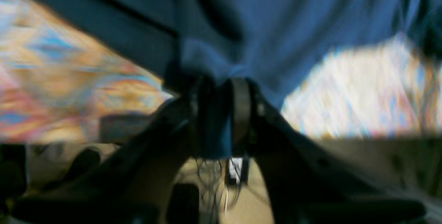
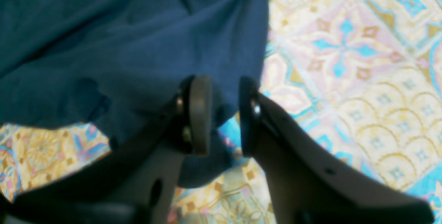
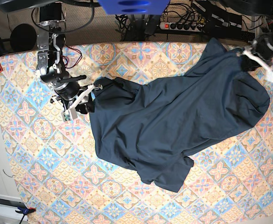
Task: Layout the t-shirt on the table in an organized manner, then fold the t-shirt properly
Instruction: 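Grasp the t-shirt with the left gripper and drag it outward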
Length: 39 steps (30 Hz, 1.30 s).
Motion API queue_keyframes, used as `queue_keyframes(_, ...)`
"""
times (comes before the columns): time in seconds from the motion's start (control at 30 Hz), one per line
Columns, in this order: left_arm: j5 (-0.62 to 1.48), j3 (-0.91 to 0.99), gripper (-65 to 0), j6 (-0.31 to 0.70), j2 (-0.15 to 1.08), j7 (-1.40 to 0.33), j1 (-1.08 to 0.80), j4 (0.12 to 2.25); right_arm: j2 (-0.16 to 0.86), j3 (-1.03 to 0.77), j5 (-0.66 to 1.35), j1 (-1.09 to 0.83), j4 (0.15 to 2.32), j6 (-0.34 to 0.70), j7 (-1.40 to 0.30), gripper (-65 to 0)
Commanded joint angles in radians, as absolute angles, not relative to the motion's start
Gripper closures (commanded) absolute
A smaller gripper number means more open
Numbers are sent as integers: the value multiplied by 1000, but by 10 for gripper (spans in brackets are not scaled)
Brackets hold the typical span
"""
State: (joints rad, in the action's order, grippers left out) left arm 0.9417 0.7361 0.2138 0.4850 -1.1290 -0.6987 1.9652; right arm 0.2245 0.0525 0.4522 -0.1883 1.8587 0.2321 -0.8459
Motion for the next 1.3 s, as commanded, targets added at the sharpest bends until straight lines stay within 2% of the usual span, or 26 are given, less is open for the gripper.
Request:
queue_keyframes(0.0,952,769,-176,214,487,-1122,-702,1975,234,48,461,-179,1874,234,-822,-139)
queue_keyframes(0.1,977,803,-262,211,487,-1125,-654,1969,234,48,461,-179,1874,234,-822,-139)
queue_keyframes(0.23,983,863,-410,209,486,-1161,-549,1885,234,50,461,-179,1874,234,-822,-139)
queue_keyframes(0.33,978,866,-464,209,486,-1228,-426,1776,234,50,461,-179,1874,234,-822,-139)
queue_keyframes(0.6,975,828,-465,206,473,-1253,-185,1535,234,50,461,-179,1874,234,-822,-139)
queue_keyframes(0.9,974,750,-465,205,447,-1244,-81,1409,234,50,461,-179,1876,234,-822,-139)
queue_keyframes(1.27,800,751,-465,205,392,-1194,-27,1379,232,50,461,-179,1877,234,-822,-139)
